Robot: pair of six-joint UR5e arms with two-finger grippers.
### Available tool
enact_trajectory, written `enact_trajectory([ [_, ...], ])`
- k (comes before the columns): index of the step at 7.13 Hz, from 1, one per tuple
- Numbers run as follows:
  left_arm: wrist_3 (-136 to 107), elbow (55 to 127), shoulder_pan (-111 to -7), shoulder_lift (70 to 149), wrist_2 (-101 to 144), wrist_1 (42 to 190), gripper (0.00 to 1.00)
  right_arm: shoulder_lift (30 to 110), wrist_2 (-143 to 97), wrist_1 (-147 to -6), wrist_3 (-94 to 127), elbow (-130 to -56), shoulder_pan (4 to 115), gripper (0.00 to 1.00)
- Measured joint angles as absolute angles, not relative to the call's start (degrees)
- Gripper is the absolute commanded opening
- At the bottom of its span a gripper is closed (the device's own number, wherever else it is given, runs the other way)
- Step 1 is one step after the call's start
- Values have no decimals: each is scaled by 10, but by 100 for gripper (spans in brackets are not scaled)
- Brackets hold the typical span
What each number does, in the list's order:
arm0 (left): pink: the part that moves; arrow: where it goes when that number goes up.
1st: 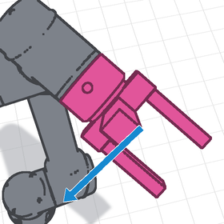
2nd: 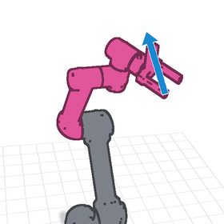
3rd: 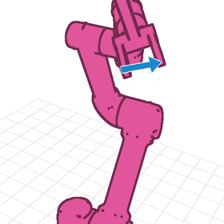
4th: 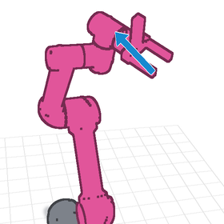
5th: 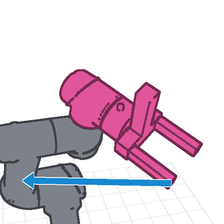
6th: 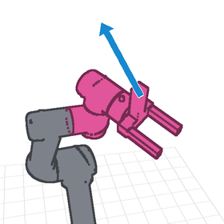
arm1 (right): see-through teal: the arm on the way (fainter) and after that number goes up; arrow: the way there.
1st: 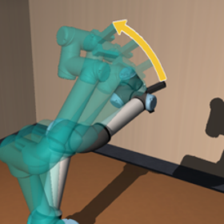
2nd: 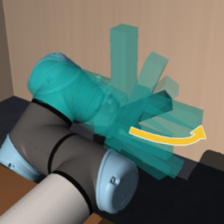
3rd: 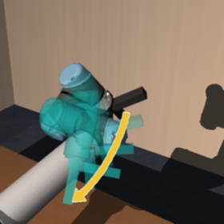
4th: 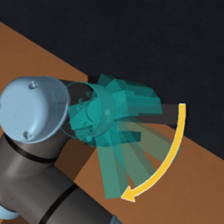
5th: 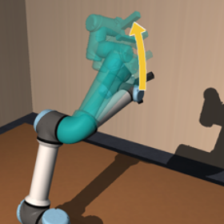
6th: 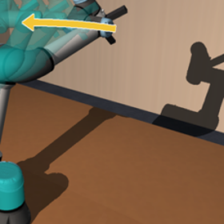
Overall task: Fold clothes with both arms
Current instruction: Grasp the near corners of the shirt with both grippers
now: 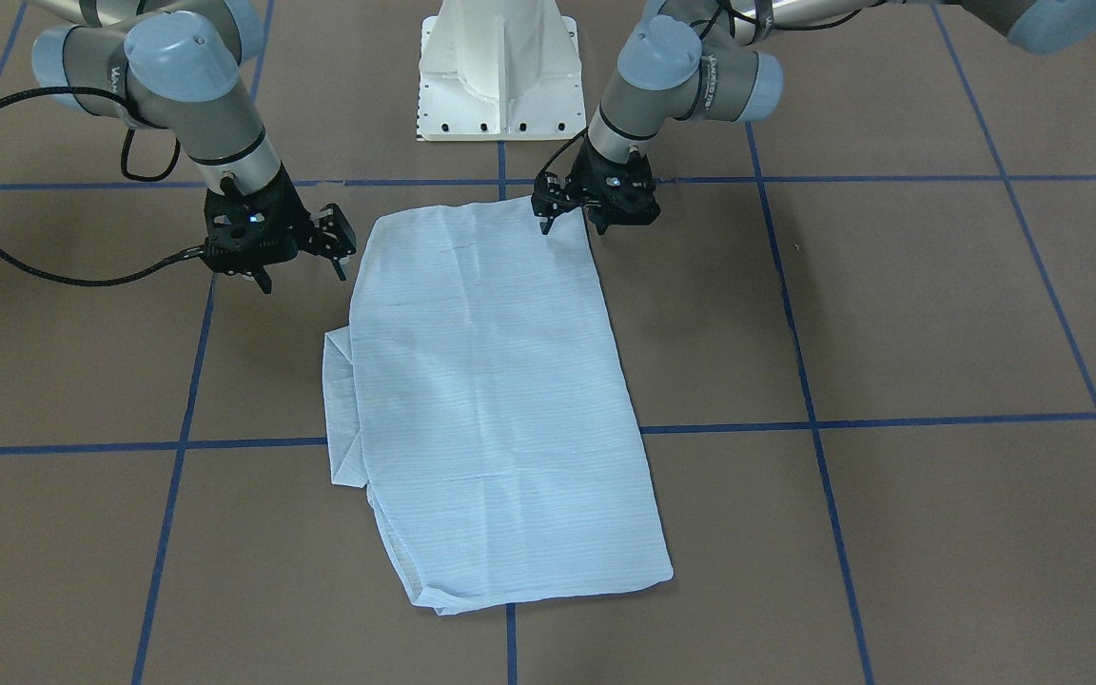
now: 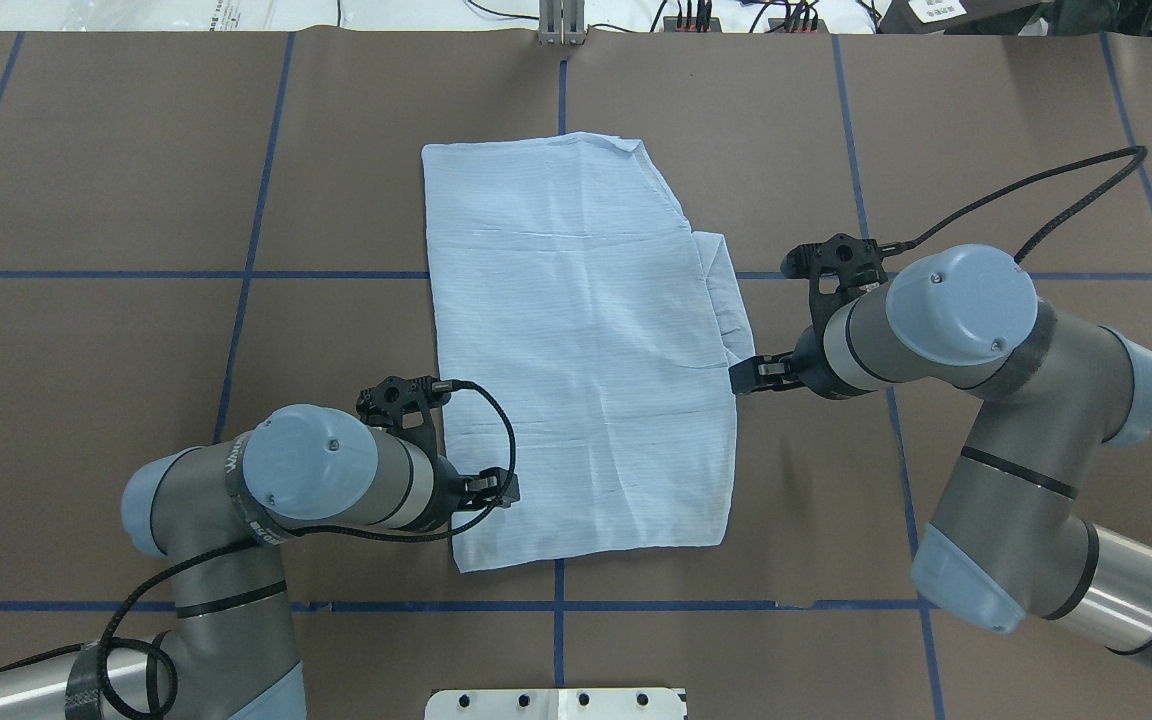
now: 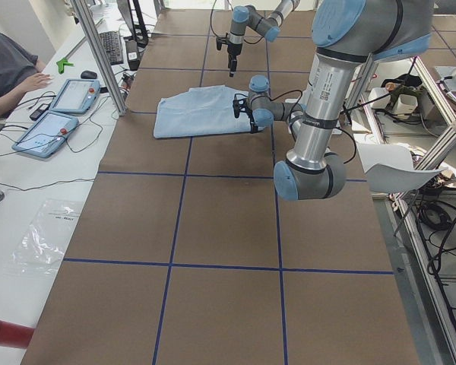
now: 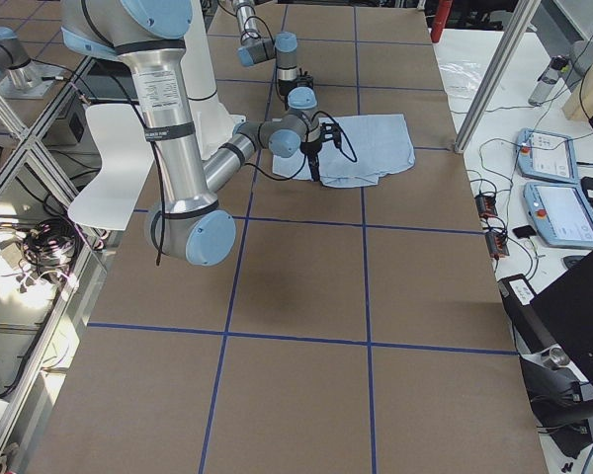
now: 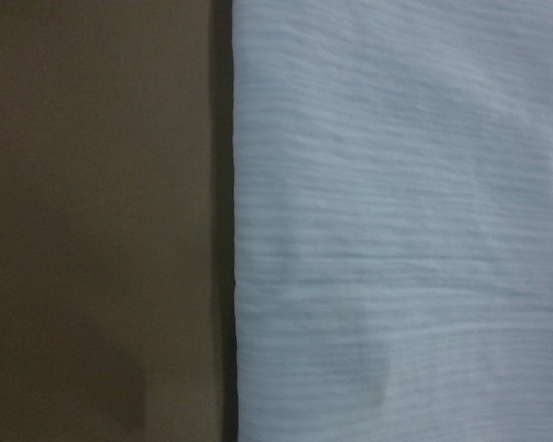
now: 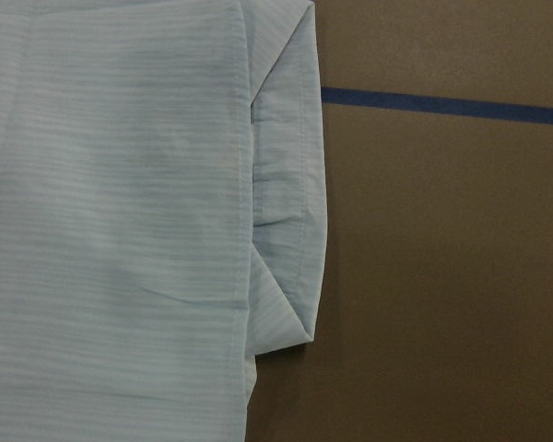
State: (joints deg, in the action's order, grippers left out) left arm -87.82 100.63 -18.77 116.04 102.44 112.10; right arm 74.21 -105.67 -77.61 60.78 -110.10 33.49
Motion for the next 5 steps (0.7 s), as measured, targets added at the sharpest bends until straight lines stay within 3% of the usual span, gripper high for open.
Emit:
enact_trajectory([
  [2,-879,1006,-171,1163,1022,1111,64,742,-1057,-776,608,-1100,335,100],
  [3,-879,1007,-166,1164,1022,1109,47,743,-1057,-776,608,-1100,335,100],
  [4,-879,1007,-165,1164,1022,1109,12,743,-1056,-776,608,-1099,335,100],
  [5,-879,1008,-164,1164,1022,1107,0,743,-1057,-776,608,-1099,334,100],
])
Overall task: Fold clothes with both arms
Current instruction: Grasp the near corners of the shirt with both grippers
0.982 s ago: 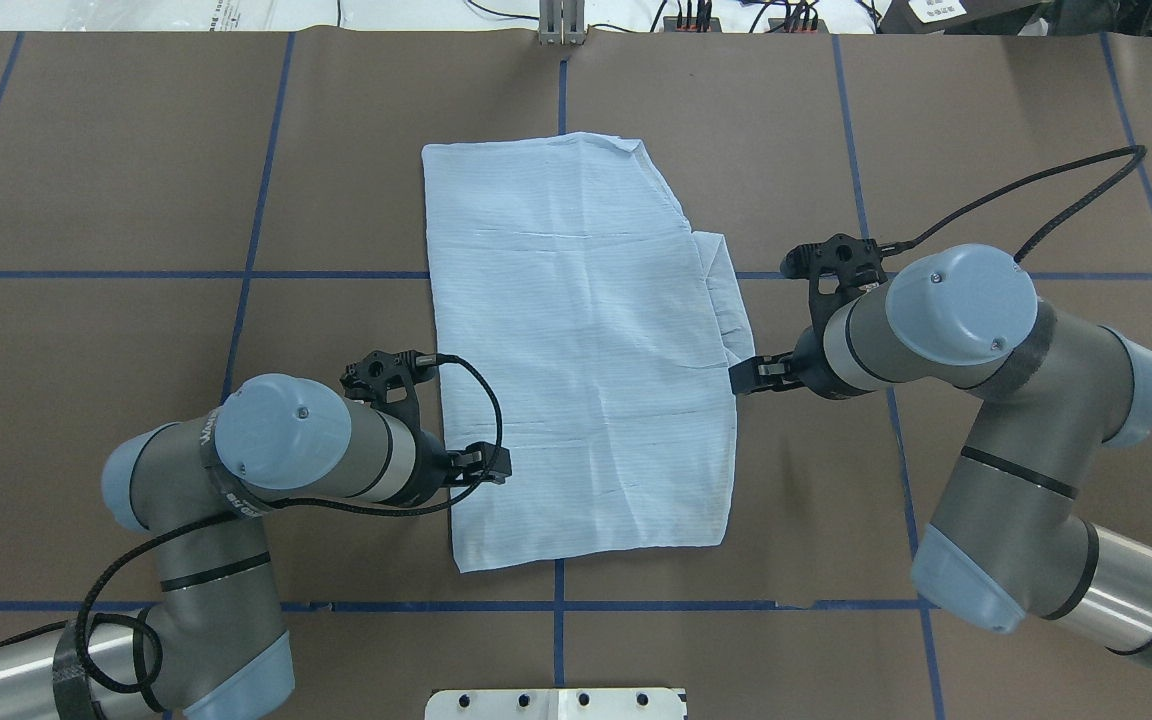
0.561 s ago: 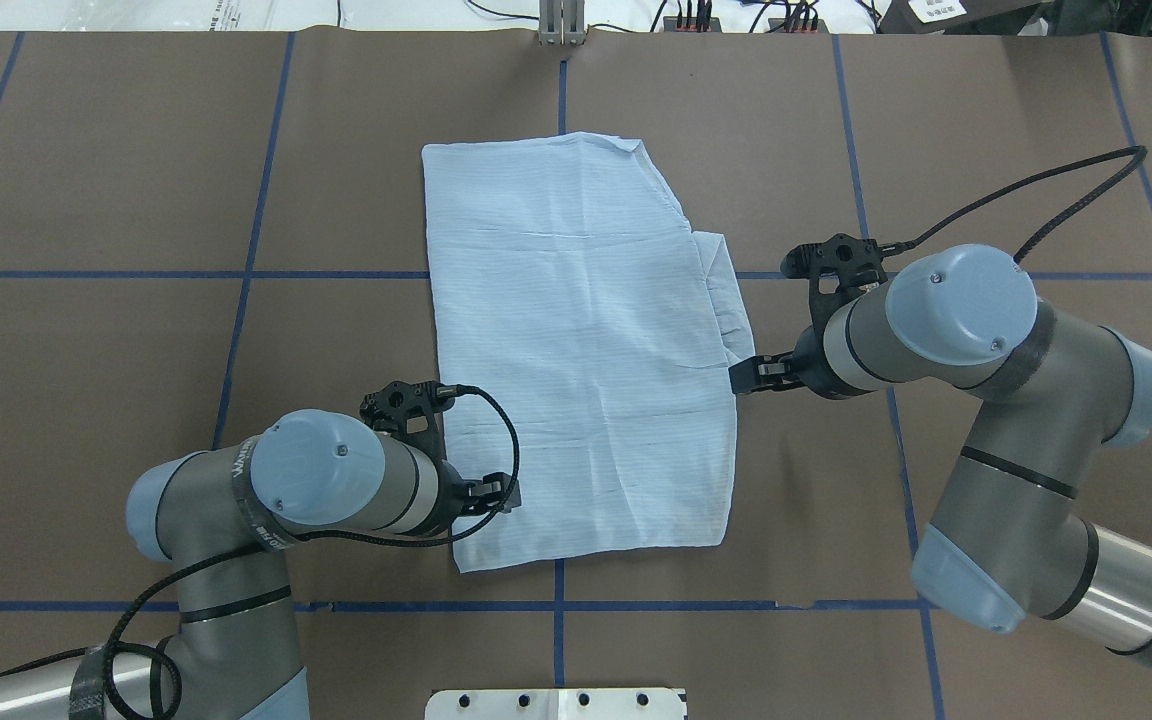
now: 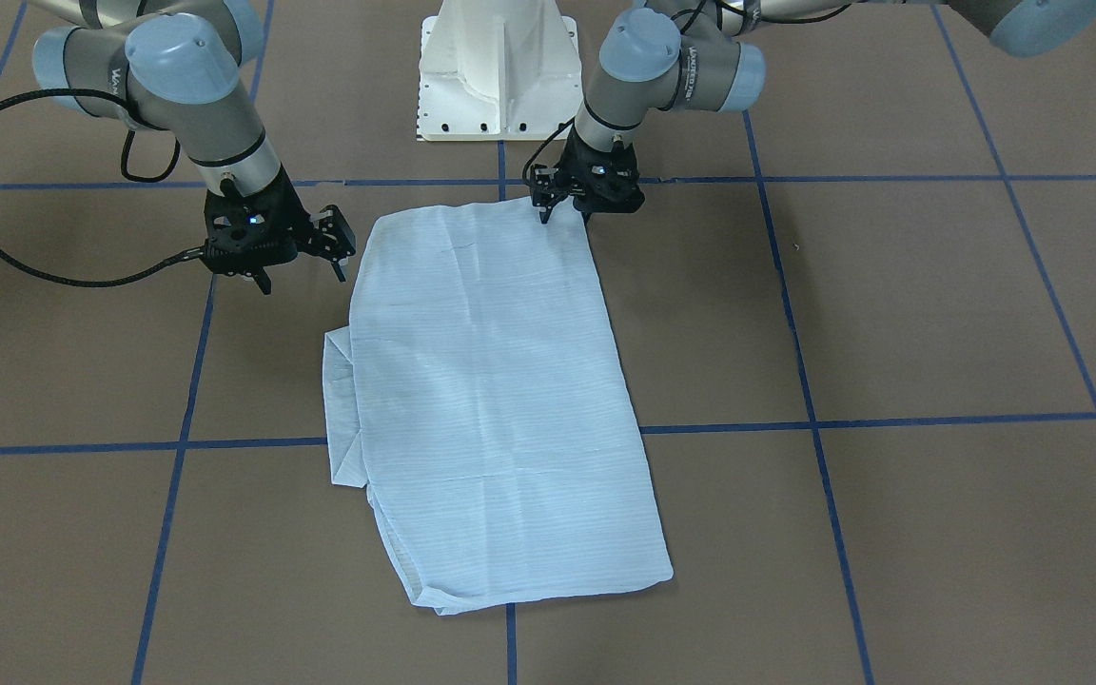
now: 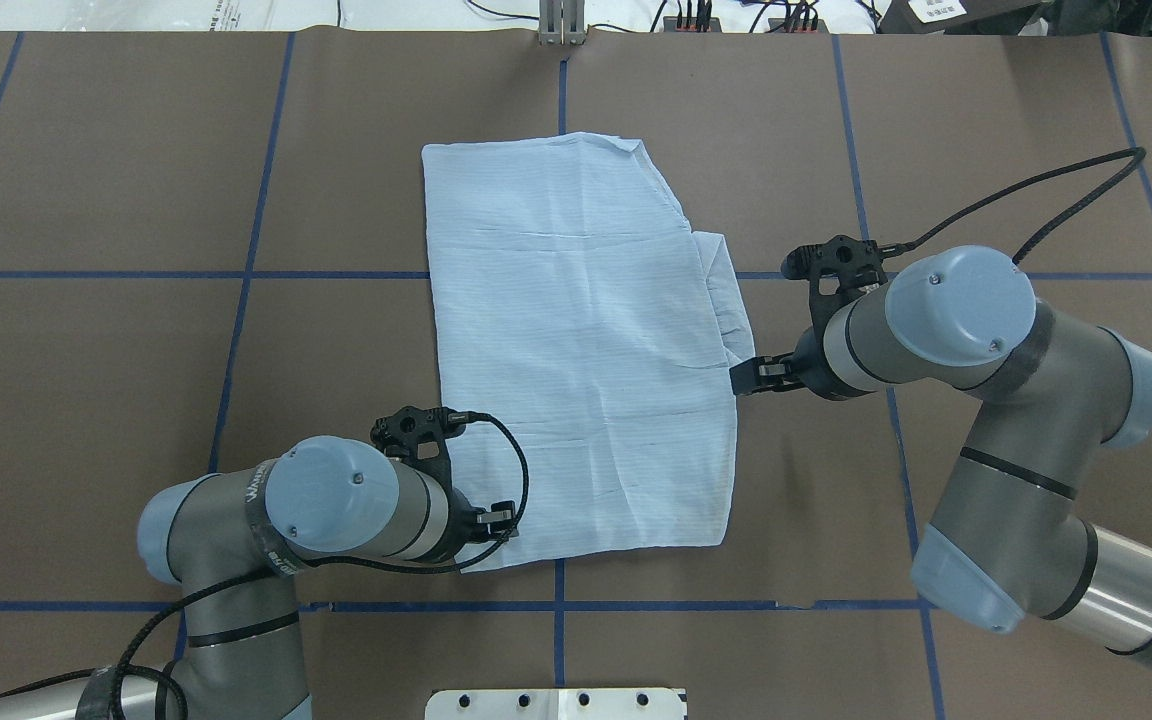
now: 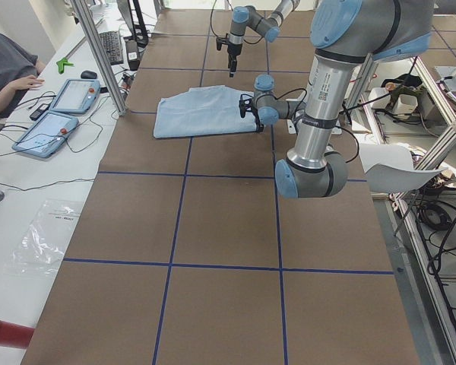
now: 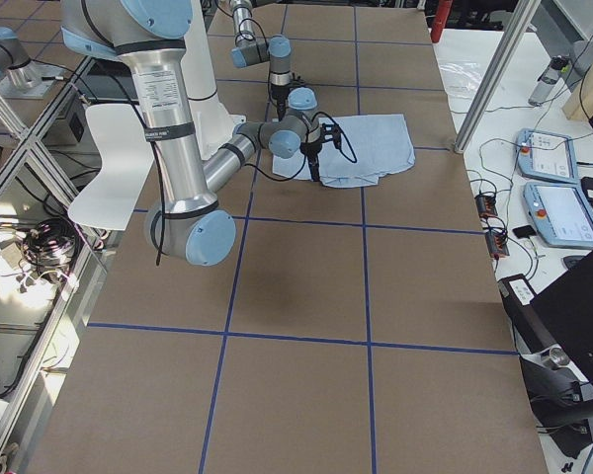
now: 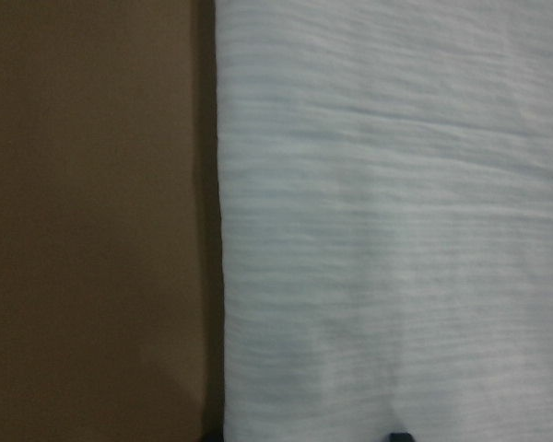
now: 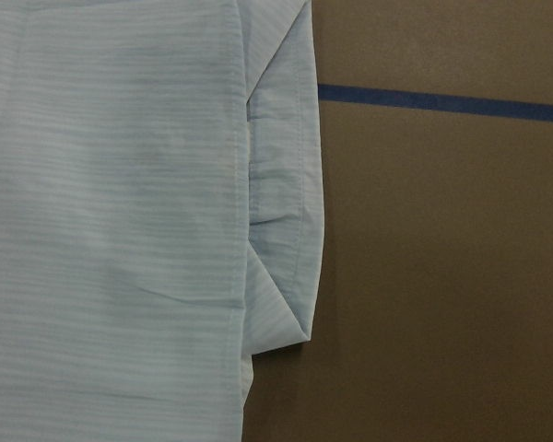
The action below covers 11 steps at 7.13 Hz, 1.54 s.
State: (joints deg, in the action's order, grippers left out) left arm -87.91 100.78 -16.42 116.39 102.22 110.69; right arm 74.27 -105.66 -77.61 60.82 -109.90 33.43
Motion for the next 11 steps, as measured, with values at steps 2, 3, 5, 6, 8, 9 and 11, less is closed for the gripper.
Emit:
enact_trajectory([
  [2,-880,1028,-164,1164,1022,1080,0,742,-1057,-776,610,-1099,334,100],
  [3,-880,1047,-164,1164,1022,1058,0,740,-1057,-776,622,-1100,333,100],
  [5,-880,1061,-164,1161,1022,1041,0,736,-1056,-776,723,-1105,318,97],
  [6,-880,1061,-164,1161,1022,1040,0,736,-1054,-778,807,-1108,298,96],
  [8,-880,1062,-163,1161,1022,1039,0,726,-1034,-784,992,-1111,238,96],
  [9,-880,1062,-163,1161,1022,1039,0,712,-1003,-798,1068,-1108,201,96],
  [11,-880,1062,-163,1162,1022,1039,0,687,-943,-843,1170,-1099,145,96],
])
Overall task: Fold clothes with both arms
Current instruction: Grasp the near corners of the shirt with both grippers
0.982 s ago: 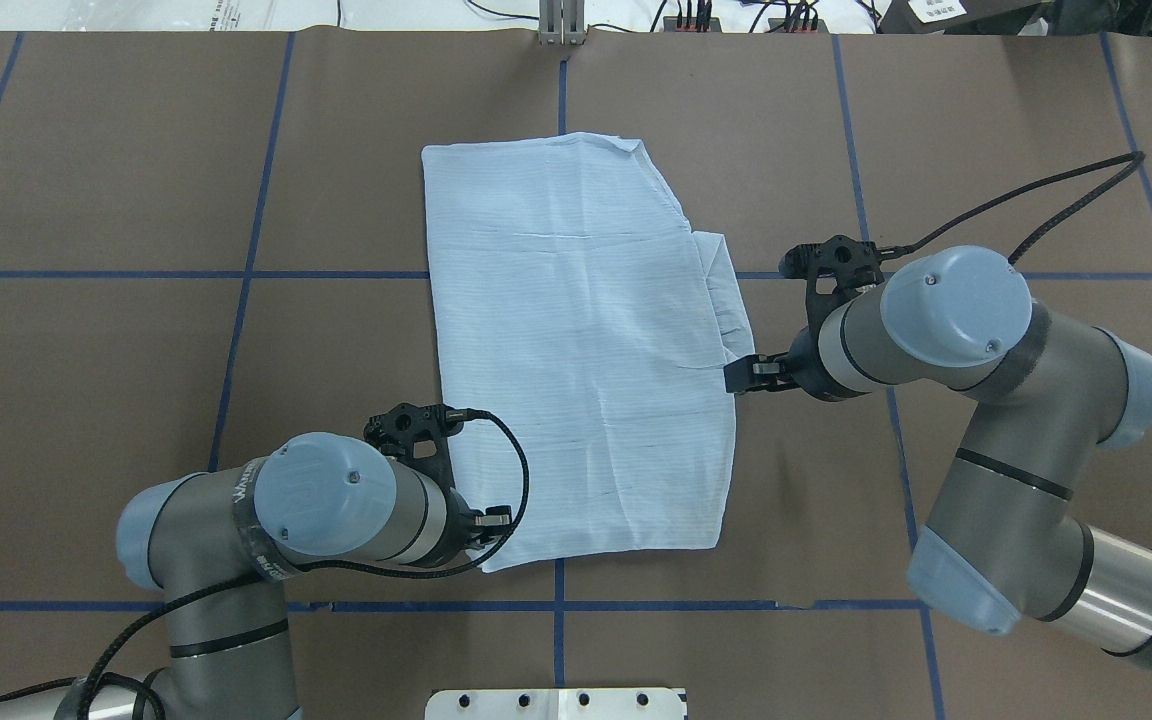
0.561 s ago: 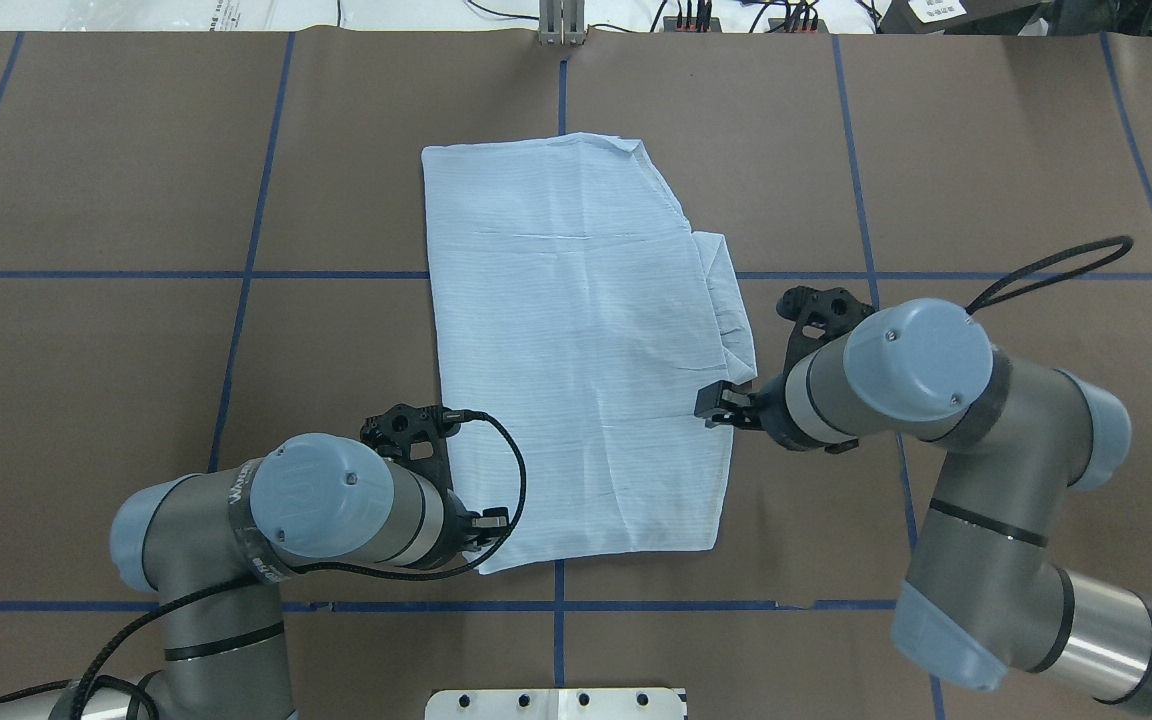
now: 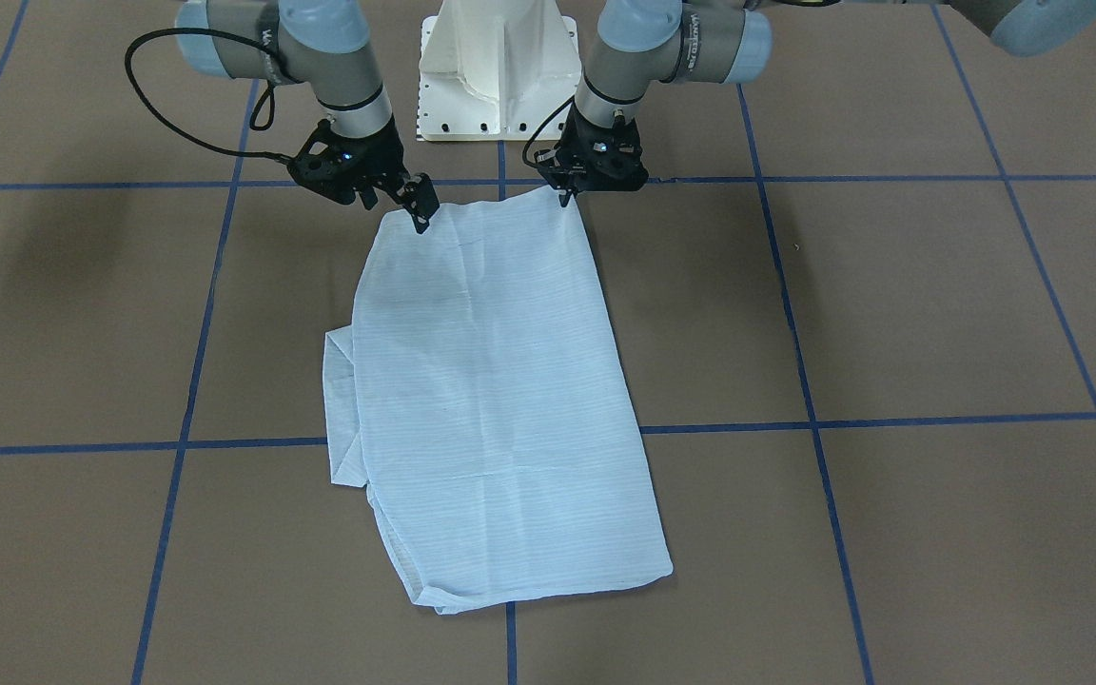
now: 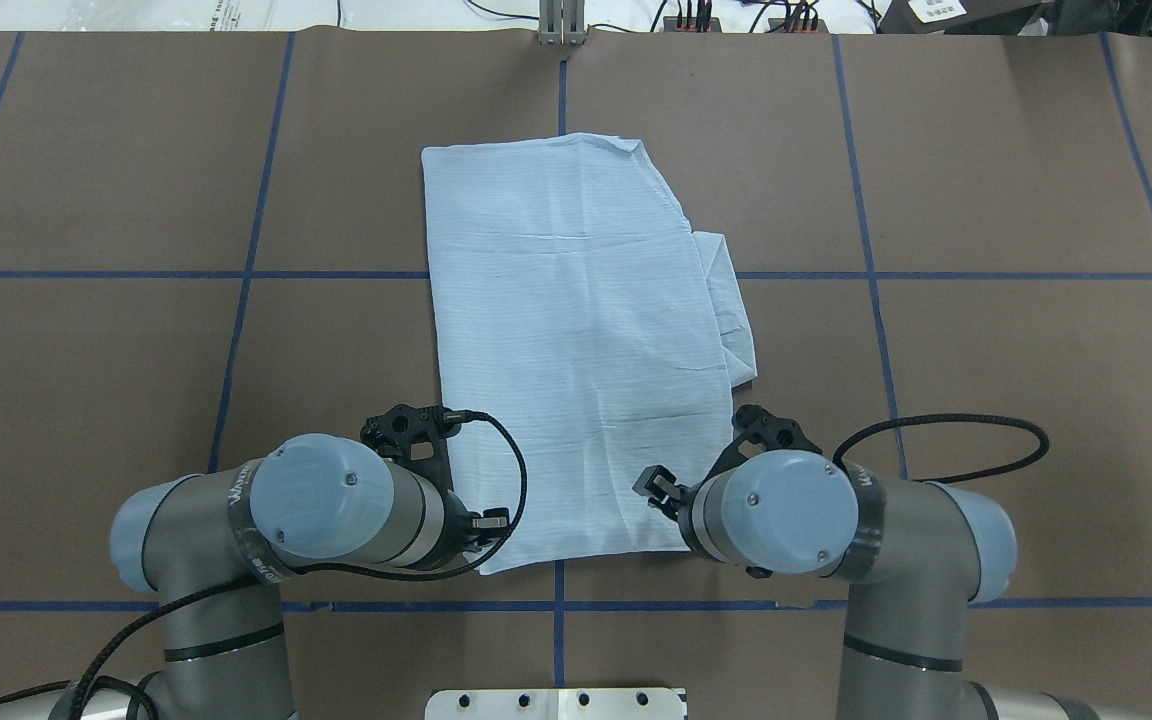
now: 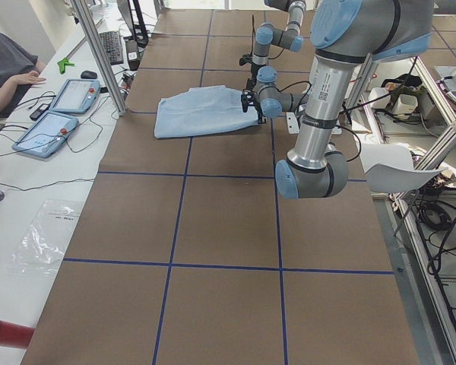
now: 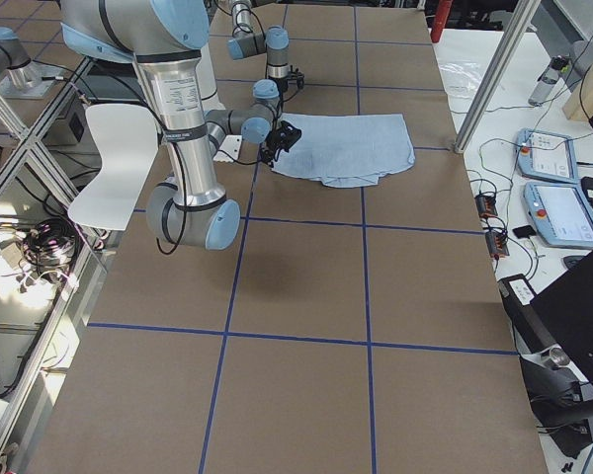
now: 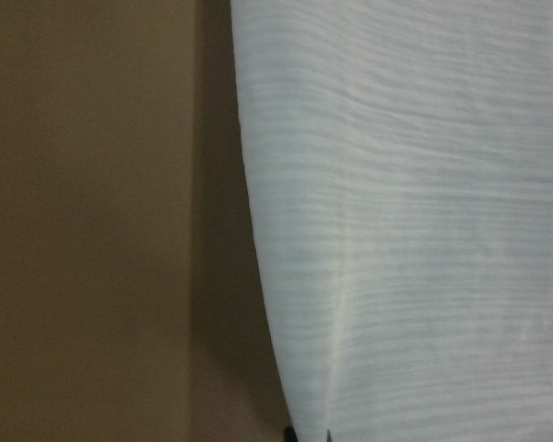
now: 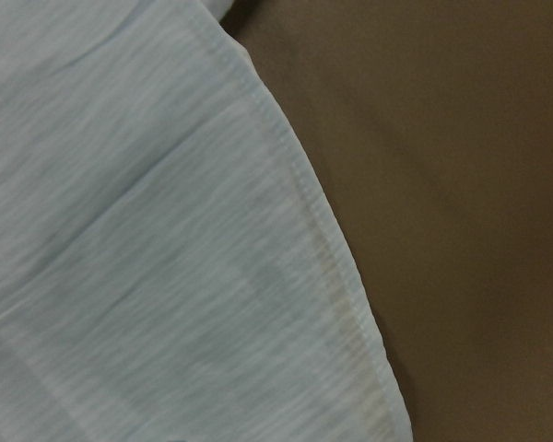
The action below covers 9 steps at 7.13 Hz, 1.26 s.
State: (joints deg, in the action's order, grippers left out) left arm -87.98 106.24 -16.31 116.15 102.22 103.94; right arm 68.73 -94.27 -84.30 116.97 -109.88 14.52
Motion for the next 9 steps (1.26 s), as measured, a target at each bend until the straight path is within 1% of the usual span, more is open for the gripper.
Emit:
enact_trajectory([
  [1,-880,1063,-163,1162,1022,1040,0,675,-920,-854,1200,-1086,130,96],
  [2,-880,1063,-163,1162,1022,1040,0,662,-909,-859,1222,-1071,124,93],
  [3,-880,1063,-163,1162,1022,1040,0,654,-905,-861,1234,-1061,122,78],
  [4,-880,1064,-163,1162,1022,1040,0,650,-902,-861,1243,-1057,121,59],
  [5,-880,1064,-163,1162,1022,1040,0,646,-898,-861,1252,-1055,121,55],
  [6,-880,1065,-163,1162,1022,1040,0,643,-895,-861,1258,-1055,121,48],
  [7,-880,1065,-163,1162,1022,1040,0,642,-894,-862,1260,-1054,121,36],
  [8,-880,1065,-163,1162,1022,1040,0,641,-893,-862,1261,-1054,121,0],
  [9,-880,1066,-163,1163,1022,1040,0,639,-891,-863,1261,-1054,122,0],
])
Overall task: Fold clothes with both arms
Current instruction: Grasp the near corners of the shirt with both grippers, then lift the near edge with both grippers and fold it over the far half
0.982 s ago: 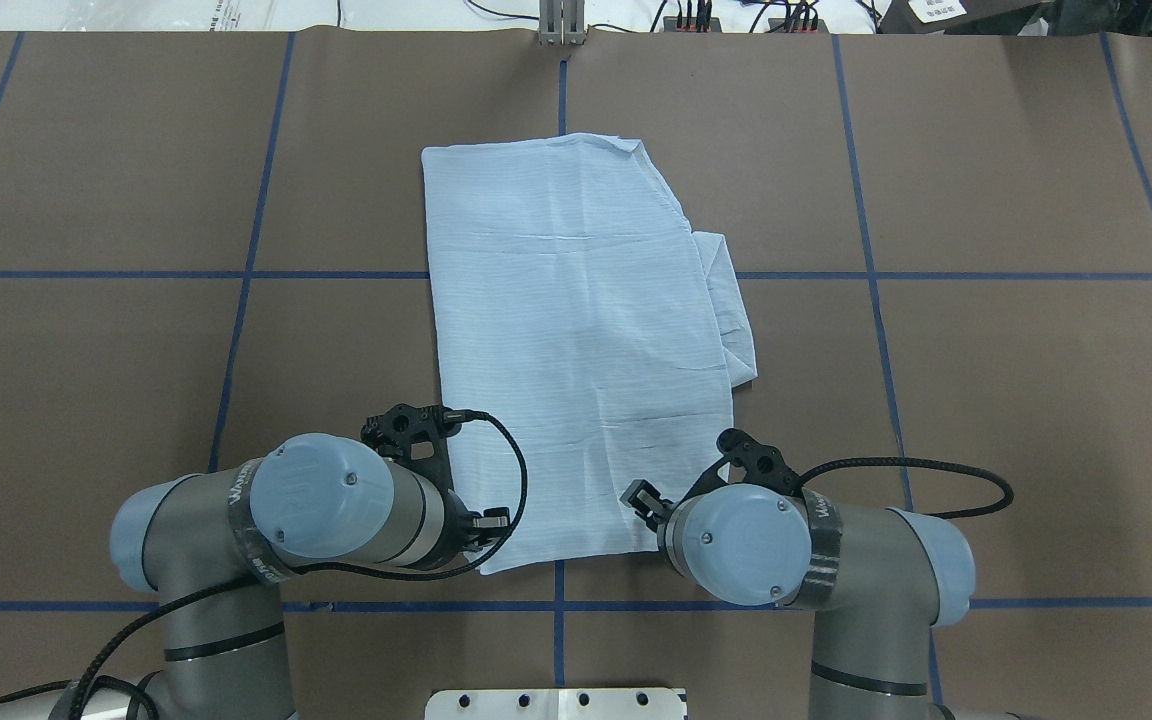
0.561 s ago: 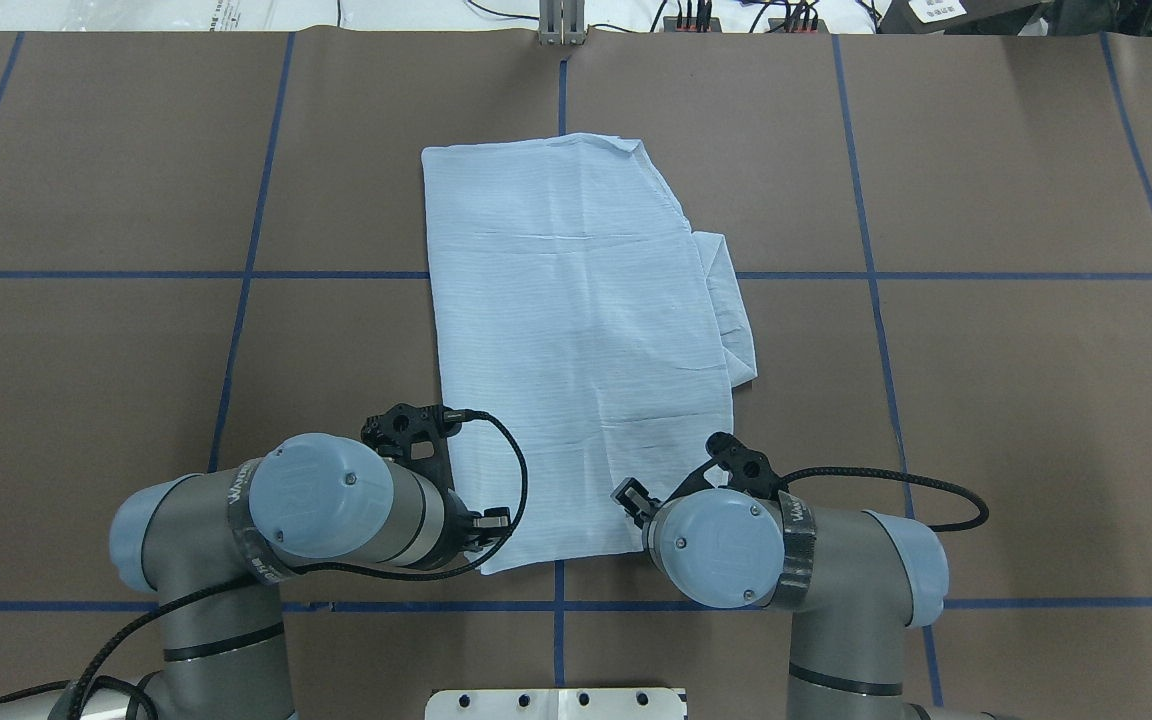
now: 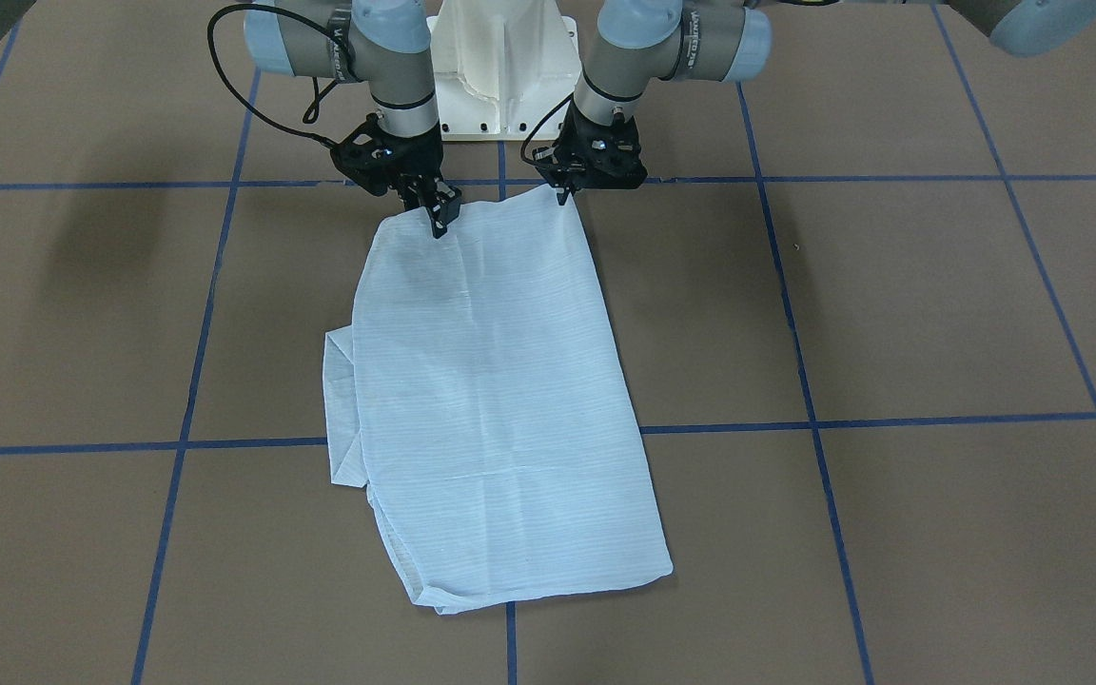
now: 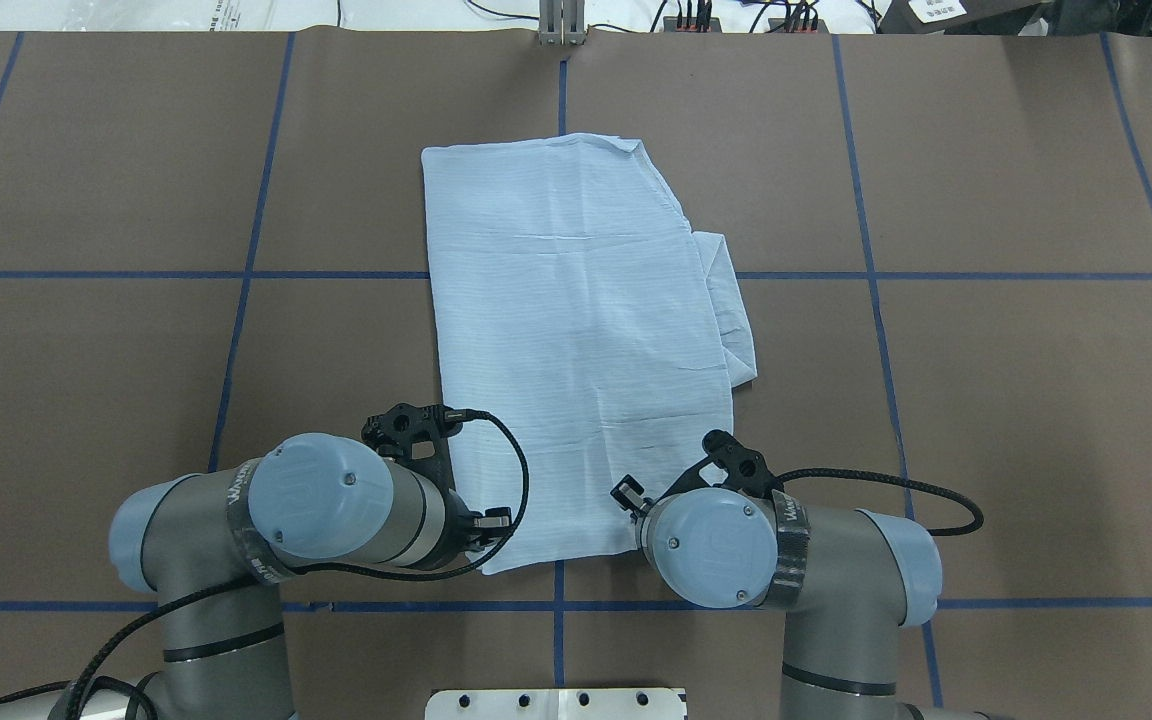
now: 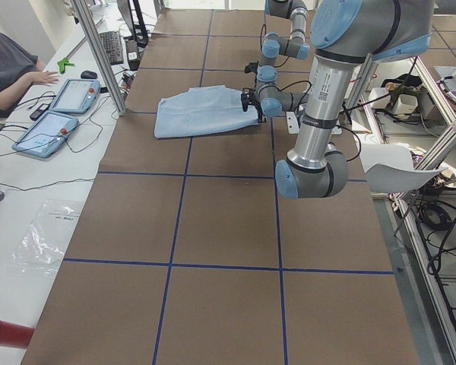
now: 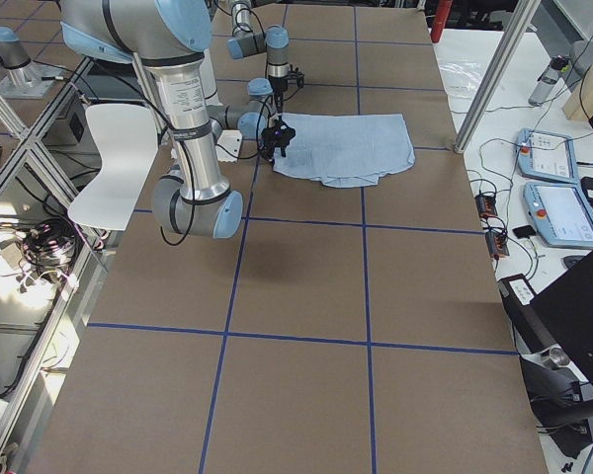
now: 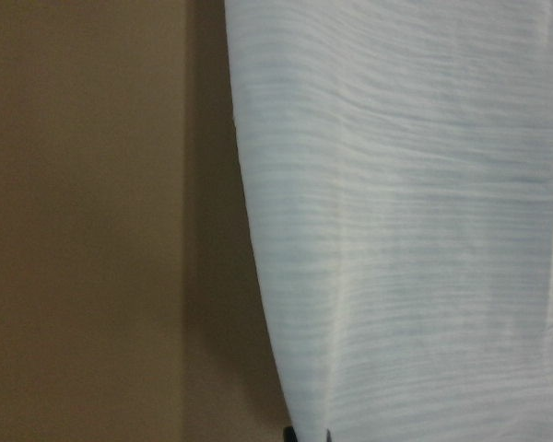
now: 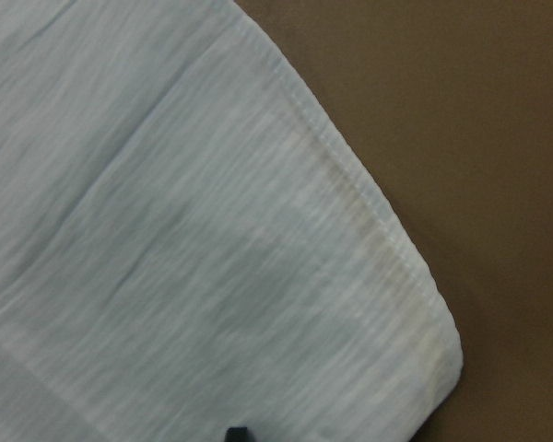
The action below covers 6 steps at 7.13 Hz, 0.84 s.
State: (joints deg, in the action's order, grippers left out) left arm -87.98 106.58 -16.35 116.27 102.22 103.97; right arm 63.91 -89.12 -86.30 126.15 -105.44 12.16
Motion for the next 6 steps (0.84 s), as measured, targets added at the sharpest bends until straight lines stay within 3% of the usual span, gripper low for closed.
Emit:
enact_trajectory([
  [4,-879,1069,-164,1161,1023,1040,0,635,-892,-865,1260,-1062,125,0],
  [6,-869,1101,-164,1152,1026,1036,0,637,-896,-912,1258,-1119,124,0],
])
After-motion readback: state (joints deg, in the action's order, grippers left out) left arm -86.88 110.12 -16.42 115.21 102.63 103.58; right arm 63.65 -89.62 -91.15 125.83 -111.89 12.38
